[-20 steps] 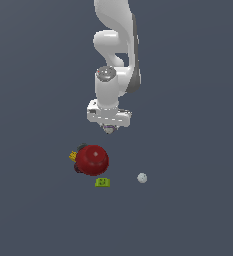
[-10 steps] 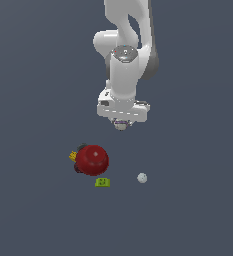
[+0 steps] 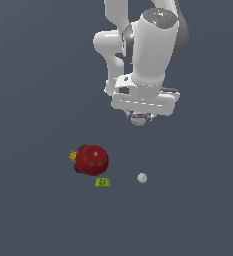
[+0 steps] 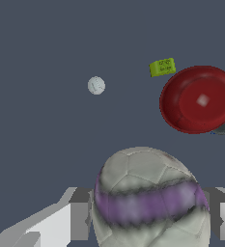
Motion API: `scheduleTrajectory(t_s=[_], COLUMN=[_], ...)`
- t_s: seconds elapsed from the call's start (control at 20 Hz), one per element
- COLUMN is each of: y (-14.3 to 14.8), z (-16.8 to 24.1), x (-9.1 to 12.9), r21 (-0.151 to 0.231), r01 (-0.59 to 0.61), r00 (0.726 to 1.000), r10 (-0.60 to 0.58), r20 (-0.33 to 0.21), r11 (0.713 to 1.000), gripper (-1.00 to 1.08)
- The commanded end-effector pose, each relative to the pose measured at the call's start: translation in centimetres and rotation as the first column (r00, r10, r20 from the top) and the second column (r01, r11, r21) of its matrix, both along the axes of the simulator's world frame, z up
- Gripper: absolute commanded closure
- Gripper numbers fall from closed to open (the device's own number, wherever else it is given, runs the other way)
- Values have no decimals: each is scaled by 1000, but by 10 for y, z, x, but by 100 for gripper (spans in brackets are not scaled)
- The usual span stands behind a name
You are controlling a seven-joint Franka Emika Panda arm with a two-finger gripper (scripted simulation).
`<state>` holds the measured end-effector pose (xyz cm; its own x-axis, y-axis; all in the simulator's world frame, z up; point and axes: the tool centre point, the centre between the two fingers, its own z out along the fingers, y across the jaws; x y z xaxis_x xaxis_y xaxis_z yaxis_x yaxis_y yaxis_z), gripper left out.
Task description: Pick up a designated object from a clutter of objects.
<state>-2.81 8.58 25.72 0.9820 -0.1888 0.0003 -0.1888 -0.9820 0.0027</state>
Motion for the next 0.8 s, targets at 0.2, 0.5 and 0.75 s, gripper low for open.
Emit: scheduleTrajectory(t_s=[0.2, 0.5, 0.75], y=[34, 61, 77], z=[46, 81, 102], x=[25, 46, 59], r21=[1, 2, 2], r01=[1, 1, 1], r00=[1000, 1000, 1000], r10=[-1, -1, -1], r20=[0, 0, 0], r11=[1000, 1000, 1000], gripper=[108, 108, 108])
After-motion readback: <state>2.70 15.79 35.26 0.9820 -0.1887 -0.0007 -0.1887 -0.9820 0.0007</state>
